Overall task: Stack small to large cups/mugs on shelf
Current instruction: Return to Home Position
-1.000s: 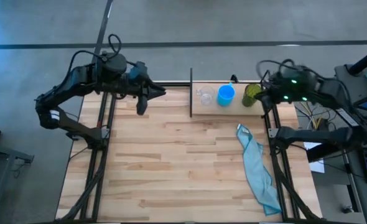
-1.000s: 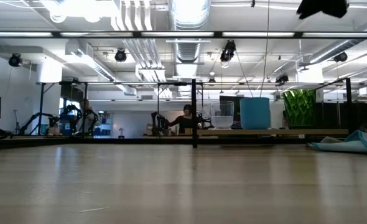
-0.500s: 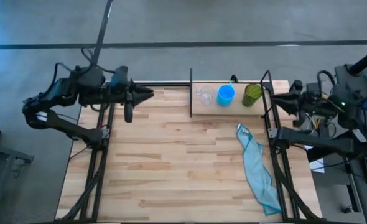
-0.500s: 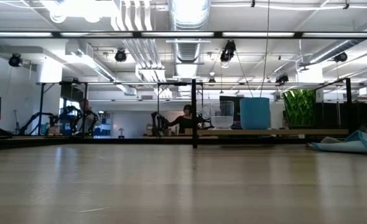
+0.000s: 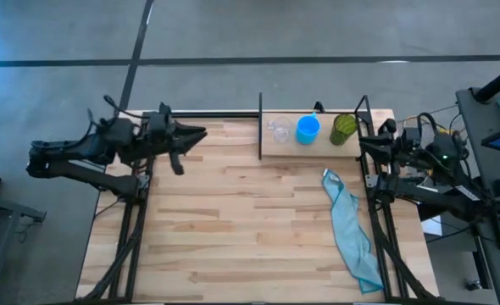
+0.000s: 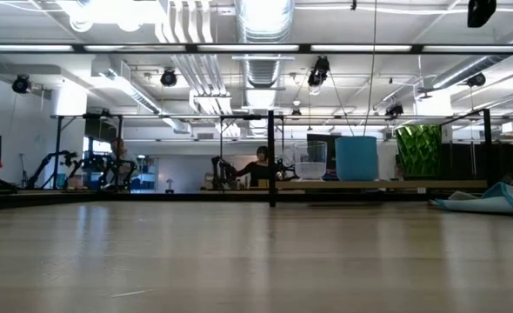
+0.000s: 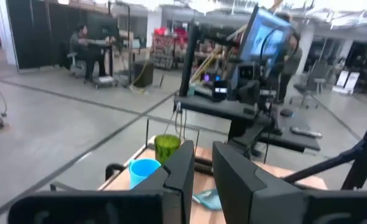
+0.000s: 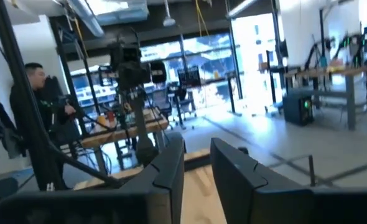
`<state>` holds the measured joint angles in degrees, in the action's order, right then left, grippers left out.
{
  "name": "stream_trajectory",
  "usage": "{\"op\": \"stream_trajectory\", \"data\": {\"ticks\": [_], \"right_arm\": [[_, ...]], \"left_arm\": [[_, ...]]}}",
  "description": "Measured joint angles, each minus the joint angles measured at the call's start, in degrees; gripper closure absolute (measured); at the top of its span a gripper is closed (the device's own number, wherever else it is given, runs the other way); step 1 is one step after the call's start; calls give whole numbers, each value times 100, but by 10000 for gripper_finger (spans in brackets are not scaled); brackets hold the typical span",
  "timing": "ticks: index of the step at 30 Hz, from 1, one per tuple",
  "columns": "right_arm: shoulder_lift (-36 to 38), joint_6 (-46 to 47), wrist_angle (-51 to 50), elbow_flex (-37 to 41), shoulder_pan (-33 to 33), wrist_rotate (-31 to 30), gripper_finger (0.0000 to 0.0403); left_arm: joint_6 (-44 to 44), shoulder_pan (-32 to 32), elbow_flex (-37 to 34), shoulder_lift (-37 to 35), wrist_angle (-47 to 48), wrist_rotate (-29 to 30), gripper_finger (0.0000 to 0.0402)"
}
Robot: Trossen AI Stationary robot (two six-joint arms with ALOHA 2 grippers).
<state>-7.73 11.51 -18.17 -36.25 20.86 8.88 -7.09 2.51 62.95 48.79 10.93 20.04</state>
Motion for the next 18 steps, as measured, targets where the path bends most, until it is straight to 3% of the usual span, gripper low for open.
{"op": "stream_trajectory", "data": {"ticks": [6, 9, 12, 18], "right_arm": [[375, -204, 142, 74, 0, -257, 321], [453, -173, 343, 382, 0, -313, 324], [521, -10, 614, 766, 0, -295, 329], [724, 392, 774, 1310, 0, -297, 332]], "left_arm": [[193, 8, -336, -572, -58, 36, 356], [210, 8, -649, -785, -75, 460, 356], [206, 5, -1097, -997, -231, 922, 356], [-209, 4, -2260, -1556, -719, 1033, 356]]}}
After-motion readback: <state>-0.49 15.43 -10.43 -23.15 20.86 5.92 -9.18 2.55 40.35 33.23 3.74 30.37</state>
